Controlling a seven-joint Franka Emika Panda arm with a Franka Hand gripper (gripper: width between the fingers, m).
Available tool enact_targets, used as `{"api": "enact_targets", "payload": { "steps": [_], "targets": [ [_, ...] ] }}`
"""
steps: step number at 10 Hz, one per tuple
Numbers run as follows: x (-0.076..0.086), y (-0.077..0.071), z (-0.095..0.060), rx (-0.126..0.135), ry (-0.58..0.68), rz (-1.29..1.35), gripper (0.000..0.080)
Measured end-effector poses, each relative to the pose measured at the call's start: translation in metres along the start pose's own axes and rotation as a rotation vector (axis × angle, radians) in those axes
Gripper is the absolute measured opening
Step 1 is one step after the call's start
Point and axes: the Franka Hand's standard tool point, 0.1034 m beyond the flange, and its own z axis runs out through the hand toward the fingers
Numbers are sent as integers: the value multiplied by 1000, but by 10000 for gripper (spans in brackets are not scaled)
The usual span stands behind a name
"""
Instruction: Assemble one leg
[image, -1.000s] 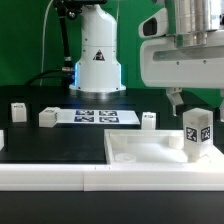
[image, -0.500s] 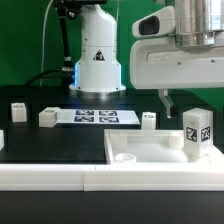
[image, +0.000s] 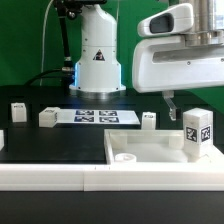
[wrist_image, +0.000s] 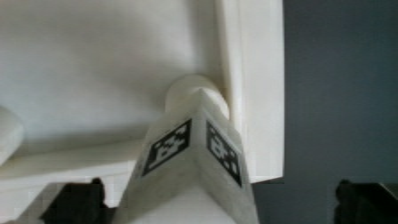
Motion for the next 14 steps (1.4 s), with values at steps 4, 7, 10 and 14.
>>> {"api": "enact_targets", "payload": {
  "steps": [4, 7, 10, 14],
  "targets": [
    [2, 1, 2, -6, 6, -180, 649],
    [1, 1, 2, -6, 6, -178, 524],
    [2, 1, 2, -7, 6, -178, 291],
    [2, 3, 3, 4, 18, 3, 291]
  ]
}}
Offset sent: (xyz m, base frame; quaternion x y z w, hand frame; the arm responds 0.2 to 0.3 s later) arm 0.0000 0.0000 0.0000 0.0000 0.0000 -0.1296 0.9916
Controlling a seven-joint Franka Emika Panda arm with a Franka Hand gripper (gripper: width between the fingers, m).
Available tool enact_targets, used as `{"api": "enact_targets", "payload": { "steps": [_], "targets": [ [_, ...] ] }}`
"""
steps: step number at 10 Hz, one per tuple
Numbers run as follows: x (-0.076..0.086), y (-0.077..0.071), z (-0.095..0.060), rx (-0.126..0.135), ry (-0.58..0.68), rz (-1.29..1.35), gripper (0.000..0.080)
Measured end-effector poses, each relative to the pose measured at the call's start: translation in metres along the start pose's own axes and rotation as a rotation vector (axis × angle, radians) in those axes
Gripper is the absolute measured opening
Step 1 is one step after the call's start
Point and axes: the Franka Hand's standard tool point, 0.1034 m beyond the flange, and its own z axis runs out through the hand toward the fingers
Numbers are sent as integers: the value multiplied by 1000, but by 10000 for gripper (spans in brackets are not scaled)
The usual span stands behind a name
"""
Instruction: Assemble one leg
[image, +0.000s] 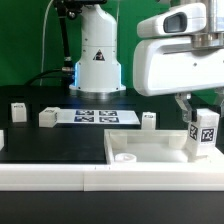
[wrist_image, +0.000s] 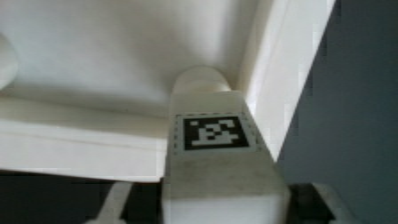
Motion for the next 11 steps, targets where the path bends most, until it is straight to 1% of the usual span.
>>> {"api": "enact_targets", "payload": {
  "steps": [1, 2, 5, 8, 9, 10, 11],
  "targets": [
    [0, 1, 0, 0, 10, 131, 291],
    [0, 2, 0, 5, 11, 226, 291],
    [0, 4, 0, 6, 12, 506, 291],
    [0, 5, 1, 2, 15, 842, 292],
    [0, 6, 1, -5, 17, 995, 292],
    [0, 6, 1, -9, 20, 1064, 292],
    [0, 6, 2, -2, 19, 1099, 292]
  ]
}}
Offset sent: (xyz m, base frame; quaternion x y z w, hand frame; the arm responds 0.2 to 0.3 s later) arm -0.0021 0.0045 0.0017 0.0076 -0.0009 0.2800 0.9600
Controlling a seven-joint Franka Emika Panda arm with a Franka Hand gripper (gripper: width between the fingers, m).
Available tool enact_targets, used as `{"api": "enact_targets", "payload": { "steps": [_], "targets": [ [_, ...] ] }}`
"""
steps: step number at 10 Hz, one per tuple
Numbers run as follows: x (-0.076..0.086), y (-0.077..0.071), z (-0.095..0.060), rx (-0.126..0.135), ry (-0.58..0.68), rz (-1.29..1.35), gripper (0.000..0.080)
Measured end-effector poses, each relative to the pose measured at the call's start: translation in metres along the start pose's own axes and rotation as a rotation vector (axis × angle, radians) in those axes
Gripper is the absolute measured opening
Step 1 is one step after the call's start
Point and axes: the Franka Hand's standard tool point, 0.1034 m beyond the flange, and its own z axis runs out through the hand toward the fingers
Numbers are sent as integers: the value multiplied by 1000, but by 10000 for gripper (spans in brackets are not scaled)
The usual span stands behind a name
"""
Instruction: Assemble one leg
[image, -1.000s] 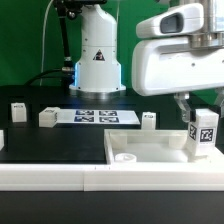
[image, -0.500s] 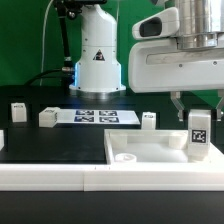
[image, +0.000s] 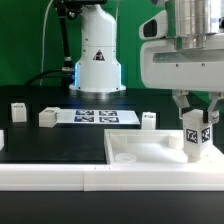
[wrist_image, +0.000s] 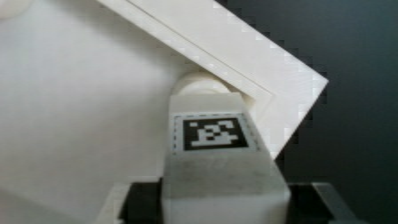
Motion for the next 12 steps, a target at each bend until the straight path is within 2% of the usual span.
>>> {"api": "enact_targets", "payload": {
  "steps": [2, 3, 4, 5, 6, 8, 11, 12],
  "targets": [
    [0, 0, 0, -4, -5, 110, 292],
    [-2, 0, 0, 0, -13, 170, 349],
    [-3, -1, 0, 1, -16, 169, 484],
    [-3, -1, 0, 1, -16, 145, 484],
    [-3, -1, 0, 3, -16, 67, 612],
    [-3, -1, 0, 3, -15, -41, 638],
    [1, 0, -1, 6, -12, -394, 649],
    [-1, -1, 0, -1, -13, -503, 649]
  ]
}}
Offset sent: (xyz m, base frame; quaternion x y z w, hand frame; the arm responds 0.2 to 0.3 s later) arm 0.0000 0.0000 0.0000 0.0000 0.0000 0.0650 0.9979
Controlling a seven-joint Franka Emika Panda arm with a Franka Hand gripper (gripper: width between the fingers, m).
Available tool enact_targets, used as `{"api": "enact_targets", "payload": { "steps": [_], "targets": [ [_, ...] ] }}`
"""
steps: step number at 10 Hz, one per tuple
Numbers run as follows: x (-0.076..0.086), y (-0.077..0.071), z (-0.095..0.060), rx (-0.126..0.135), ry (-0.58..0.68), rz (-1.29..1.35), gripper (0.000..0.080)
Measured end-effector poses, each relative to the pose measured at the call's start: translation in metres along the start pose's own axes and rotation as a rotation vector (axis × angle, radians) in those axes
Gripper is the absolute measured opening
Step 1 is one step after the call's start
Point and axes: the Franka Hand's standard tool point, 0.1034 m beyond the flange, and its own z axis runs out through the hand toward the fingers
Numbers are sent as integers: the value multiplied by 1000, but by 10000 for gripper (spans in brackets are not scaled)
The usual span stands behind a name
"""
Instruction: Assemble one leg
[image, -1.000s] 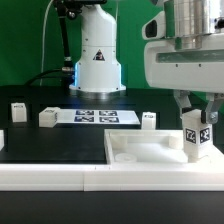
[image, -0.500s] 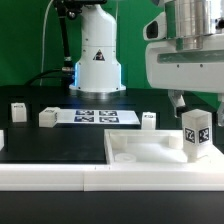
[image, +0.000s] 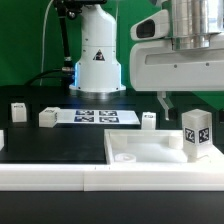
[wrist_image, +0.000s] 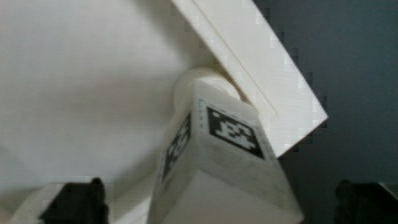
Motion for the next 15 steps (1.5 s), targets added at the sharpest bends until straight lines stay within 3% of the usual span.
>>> {"api": "enact_targets", "payload": {
  "steps": [4, 9, 10, 11, 13, 15],
  "targets": [
    [1, 0, -3, -10, -22, -378, 649],
    [2, 0, -2, -13, -14, -666, 649],
    [2, 0, -2, -13, -14, -666, 525],
    [2, 0, -2, -13, -14, -666, 525],
    [2, 0, -2, -13, -14, -666, 290],
    [2, 0, -2, -13, -14, -632, 290]
  ]
}}
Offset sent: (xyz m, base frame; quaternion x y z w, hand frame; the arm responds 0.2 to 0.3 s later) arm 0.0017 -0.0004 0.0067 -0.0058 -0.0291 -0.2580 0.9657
